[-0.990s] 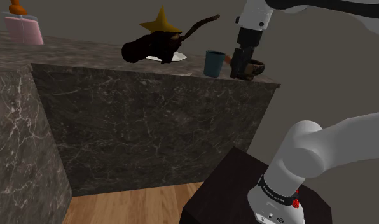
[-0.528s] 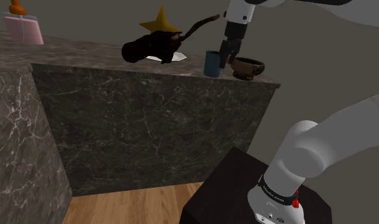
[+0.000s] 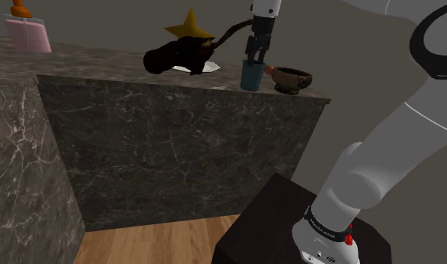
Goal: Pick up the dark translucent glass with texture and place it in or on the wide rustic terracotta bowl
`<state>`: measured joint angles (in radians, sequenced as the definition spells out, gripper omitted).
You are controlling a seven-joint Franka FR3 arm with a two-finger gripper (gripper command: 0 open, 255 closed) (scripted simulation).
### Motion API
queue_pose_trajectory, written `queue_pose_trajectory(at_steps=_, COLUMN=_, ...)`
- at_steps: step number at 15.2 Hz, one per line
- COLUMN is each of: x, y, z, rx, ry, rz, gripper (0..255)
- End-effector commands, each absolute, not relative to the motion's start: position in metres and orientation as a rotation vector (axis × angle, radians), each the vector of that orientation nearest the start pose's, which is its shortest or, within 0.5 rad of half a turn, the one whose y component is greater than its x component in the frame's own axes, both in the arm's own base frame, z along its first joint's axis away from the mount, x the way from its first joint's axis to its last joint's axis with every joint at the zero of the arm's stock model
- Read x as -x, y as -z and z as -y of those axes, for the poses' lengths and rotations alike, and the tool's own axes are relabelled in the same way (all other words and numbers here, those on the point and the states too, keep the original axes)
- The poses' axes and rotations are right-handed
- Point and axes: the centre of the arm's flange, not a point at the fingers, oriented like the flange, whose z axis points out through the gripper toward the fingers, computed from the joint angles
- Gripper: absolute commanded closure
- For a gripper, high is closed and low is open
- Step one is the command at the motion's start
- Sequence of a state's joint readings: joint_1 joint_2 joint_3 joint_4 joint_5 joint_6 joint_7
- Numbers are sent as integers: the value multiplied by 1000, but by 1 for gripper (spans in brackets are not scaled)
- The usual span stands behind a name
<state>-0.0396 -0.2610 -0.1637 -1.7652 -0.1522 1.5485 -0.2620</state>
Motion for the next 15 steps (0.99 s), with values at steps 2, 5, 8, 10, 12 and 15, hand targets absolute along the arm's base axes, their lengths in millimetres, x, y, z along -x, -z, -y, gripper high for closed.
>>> queue_pose_trajectory(at_steps=2, x=-484, y=-671, z=135, rx=3270, ry=25, rz=100, gripper=0)
queue_pose_trajectory(at_steps=5, x=-485, y=-655, z=137, rx=3270, ry=25, rz=100, gripper=0)
queue_pose_trajectory(at_steps=8, x=-485, y=-639, z=139, rx=3270, ry=25, rz=100, gripper=0)
queue_pose_trajectory(at_steps=10, x=-485, y=-631, z=140, rx=3270, ry=25, rz=100, gripper=0)
queue_pose_trajectory(at_steps=12, x=-485, y=-631, z=140, rx=3270, ry=25, rz=100, gripper=0)
queue_pose_trajectory(at_steps=15, x=-485, y=-631, z=140, rx=3270, ry=25, rz=100, gripper=0)
